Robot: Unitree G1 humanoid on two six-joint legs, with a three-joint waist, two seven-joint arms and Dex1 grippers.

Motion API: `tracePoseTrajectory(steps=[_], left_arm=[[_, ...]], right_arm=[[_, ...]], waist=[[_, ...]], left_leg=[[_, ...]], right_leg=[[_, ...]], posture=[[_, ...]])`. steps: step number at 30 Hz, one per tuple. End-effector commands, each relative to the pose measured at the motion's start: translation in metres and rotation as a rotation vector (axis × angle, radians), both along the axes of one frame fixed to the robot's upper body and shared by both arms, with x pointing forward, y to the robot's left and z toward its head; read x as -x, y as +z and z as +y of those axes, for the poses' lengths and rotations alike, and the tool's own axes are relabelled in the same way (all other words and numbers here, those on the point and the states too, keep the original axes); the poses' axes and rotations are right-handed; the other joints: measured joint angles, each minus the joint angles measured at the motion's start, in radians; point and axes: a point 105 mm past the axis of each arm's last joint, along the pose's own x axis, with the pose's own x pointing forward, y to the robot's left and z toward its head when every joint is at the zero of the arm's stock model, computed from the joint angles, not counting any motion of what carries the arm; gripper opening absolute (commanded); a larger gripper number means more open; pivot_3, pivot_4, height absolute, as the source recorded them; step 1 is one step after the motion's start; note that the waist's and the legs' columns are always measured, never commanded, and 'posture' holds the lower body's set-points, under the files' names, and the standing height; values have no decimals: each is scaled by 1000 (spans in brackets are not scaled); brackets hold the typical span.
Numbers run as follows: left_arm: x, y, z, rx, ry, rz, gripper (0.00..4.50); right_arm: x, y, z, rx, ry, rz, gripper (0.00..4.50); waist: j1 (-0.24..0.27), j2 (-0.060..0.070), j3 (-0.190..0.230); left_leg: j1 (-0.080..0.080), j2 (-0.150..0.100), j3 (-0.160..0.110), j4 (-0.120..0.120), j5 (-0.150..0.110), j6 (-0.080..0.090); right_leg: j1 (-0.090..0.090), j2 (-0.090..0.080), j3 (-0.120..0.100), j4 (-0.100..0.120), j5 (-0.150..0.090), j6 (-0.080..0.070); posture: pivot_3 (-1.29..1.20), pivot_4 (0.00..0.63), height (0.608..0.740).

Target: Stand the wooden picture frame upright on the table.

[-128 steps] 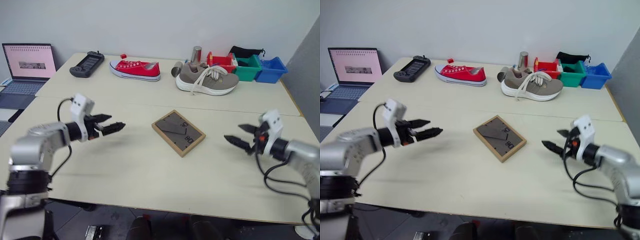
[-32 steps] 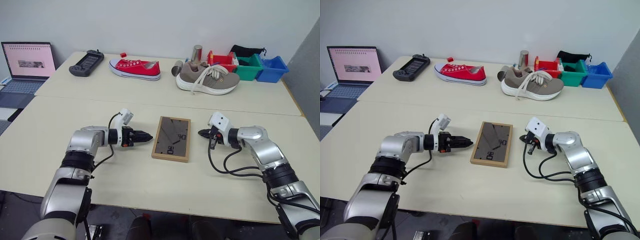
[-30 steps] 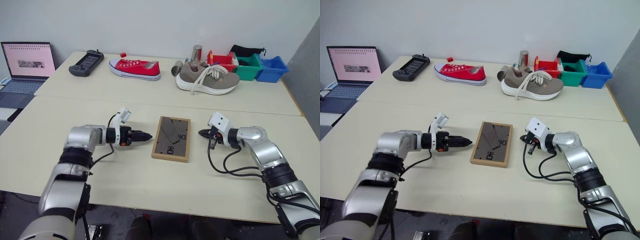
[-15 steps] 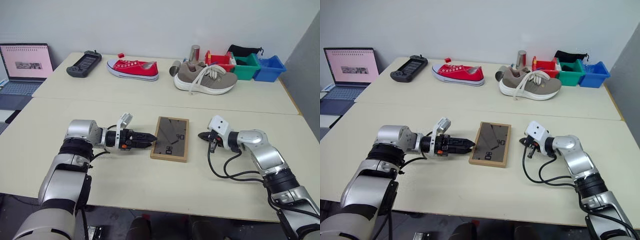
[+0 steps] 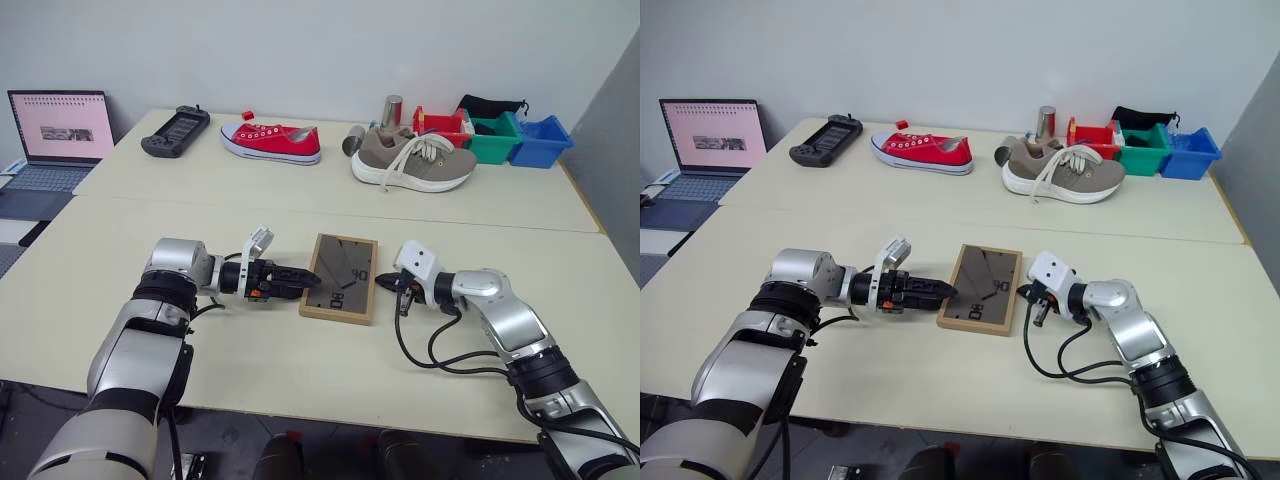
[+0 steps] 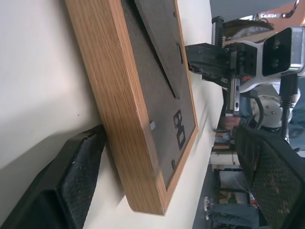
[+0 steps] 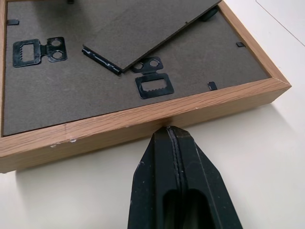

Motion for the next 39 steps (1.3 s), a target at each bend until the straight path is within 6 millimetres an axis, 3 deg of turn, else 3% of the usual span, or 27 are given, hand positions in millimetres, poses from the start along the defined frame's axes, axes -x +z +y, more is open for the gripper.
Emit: tracePoseTrajectory(steps=[1,11,23,26,30,36,39], left_arm=[[6,-17,-1,-88,-33,23,4494],[7,-15,-2,-77,-66,-37,4494],[-2,-9,3,-64,-9,-83,2002],[-1,-8,3,-64,-15,-102,1666],[-2,-4,2,-48,-13,-150,1450],[-4,29,-6,48,3,-250,1362],[-2,57,-13,122,1,-327,1361]], right_arm=[[-3,16,20,-34,30,-61,0],[-12,22,19,-50,-3,-80,0],[-9,20,6,-75,-31,-47,0],[-8,22,1,-92,-47,-39,0],[-9,24,-19,-95,-88,-26,0],[-7,47,-52,-131,-113,19,0],[2,85,-50,-285,-48,125,441]], waist=[[-1,0,0],[7,0,0],[10,0,0],[10,0,0],[9,0,0],[9,-1,1],[5,-1,2]], left_leg=[[0,0,0,0,0,0],[-1,0,0,-1,0,0],[-2,0,0,-1,0,0],[-2,0,0,-1,0,0],[-2,0,0,-1,0,0],[-2,1,0,-1,0,0],[-3,1,0,-1,0,0]], right_leg=[[0,0,0,0,0,0],[0,0,0,0,0,0],[-2,0,0,-1,0,0],[-2,0,0,-1,0,0],[-2,0,0,-1,0,0],[-2,0,0,-1,0,0],[-2,0,1,-1,0,0]], posture=[[0,150,740],[0,150,740],[0,150,740],[0,150,740],[0,150,740],[0,150,740],[0,150,740]])
